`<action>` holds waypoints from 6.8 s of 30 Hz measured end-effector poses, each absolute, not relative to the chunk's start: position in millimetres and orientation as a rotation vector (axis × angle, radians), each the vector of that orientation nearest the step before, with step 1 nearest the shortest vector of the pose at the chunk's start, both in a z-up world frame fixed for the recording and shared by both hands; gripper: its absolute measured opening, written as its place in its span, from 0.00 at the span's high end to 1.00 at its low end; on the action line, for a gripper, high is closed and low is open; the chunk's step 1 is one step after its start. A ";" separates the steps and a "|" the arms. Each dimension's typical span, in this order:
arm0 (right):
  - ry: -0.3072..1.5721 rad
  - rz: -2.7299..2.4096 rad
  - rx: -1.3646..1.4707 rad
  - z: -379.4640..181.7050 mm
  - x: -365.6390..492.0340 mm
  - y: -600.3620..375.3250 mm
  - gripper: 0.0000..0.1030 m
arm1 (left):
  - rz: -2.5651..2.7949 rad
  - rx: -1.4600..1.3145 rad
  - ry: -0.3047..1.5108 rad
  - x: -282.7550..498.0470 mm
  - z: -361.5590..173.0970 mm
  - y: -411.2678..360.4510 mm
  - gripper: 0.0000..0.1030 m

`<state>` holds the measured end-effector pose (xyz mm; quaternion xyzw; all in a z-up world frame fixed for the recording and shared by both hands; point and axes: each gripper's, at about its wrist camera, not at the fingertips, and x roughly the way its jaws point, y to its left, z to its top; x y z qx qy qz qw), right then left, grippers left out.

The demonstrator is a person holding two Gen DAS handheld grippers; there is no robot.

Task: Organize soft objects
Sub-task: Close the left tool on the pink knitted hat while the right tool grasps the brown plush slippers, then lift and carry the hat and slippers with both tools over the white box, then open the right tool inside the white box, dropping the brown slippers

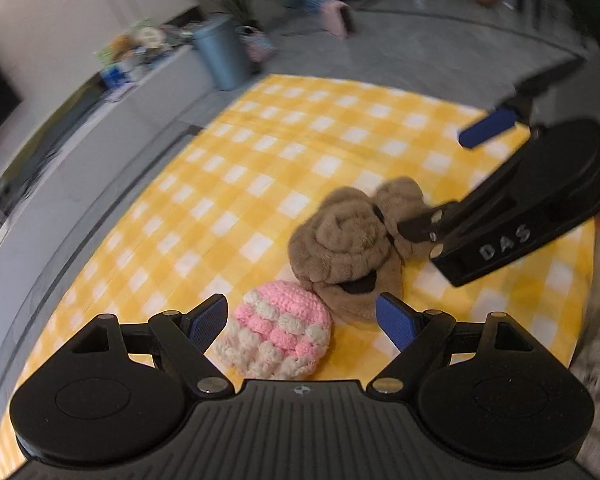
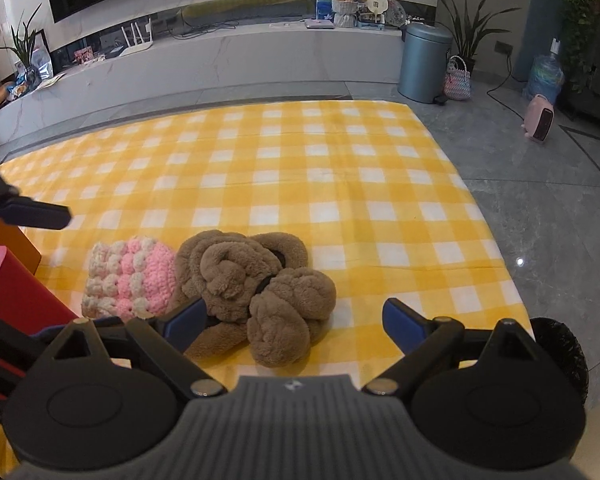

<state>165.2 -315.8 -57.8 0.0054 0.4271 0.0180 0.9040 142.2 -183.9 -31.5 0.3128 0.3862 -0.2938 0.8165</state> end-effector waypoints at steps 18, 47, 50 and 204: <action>0.942 0.016 0.021 -75.4 189.3 -324.8 0.11 | -0.841 1.104 1.071 196.8 -99.3 -198.9 0.10; 0.933 0.141 -0.092 -85.2 189.6 -308.1 0.12 | -1.019 1.124 1.402 297.5 -151.4 -214.1 0.00; 0.943 0.206 -0.120 -92.3 194.0 -296.5 0.12 | -1.029 1.112 1.383 293.3 -149.8 -218.0 0.00; 0.860 0.493 -0.690 -81.0 175.4 92.9 0.40 | -0.130 -0.432 0.593 -19.5 20.7 187.5 0.37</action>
